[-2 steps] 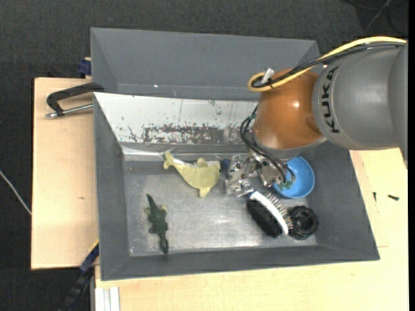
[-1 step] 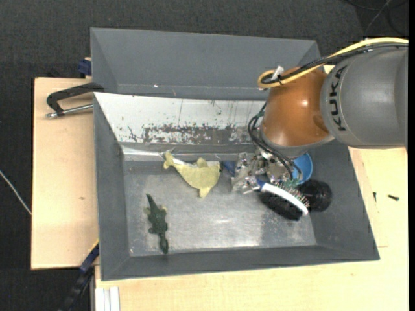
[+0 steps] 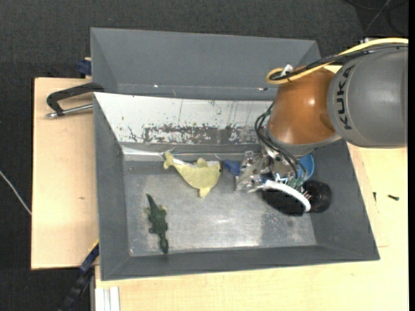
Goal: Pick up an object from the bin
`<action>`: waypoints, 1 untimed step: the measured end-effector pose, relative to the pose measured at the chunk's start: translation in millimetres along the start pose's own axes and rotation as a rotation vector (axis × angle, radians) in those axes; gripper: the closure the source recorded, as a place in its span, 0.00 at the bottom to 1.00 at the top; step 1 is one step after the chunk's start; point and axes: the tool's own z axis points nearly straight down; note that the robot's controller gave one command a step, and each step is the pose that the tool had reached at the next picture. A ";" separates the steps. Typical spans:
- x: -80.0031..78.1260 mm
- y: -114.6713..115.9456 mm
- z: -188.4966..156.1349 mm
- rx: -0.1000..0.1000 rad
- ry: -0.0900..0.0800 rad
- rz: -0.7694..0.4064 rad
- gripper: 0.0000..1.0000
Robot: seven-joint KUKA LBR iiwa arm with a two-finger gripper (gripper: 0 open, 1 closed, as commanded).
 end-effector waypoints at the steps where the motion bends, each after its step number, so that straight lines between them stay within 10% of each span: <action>1: -14.2 -3.1 3.5 -0.011 0.032 0.006 1.00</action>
Offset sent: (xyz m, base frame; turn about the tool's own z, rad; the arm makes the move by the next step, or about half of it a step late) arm 0.0189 -0.0122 -0.0058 0.0145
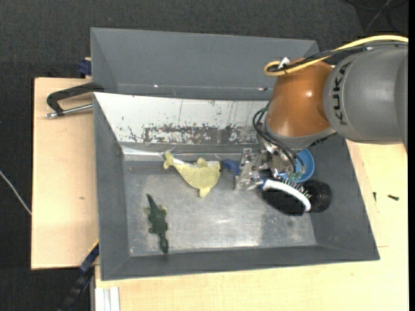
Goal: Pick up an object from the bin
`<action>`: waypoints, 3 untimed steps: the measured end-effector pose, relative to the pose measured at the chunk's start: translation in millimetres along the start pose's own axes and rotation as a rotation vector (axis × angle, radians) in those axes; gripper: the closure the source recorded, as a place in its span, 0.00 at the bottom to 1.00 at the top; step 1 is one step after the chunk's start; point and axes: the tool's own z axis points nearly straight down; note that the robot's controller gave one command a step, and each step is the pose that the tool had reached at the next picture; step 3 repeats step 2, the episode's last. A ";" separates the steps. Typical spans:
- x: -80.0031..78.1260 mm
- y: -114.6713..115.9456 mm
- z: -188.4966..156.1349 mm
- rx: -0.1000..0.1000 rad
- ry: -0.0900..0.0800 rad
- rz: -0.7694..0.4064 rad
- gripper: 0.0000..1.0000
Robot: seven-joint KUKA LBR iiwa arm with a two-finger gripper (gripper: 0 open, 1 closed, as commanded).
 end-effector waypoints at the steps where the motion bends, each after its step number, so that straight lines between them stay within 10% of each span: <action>1: -4.1 -5.0 -48.1 0.024 -0.041 -0.003 1.00; 3: 6.7 -1.7 -29.0 0.020 -0.037 0.015 1.00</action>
Offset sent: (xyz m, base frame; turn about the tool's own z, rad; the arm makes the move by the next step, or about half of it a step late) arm 0.0038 -0.0065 0.0433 -0.0022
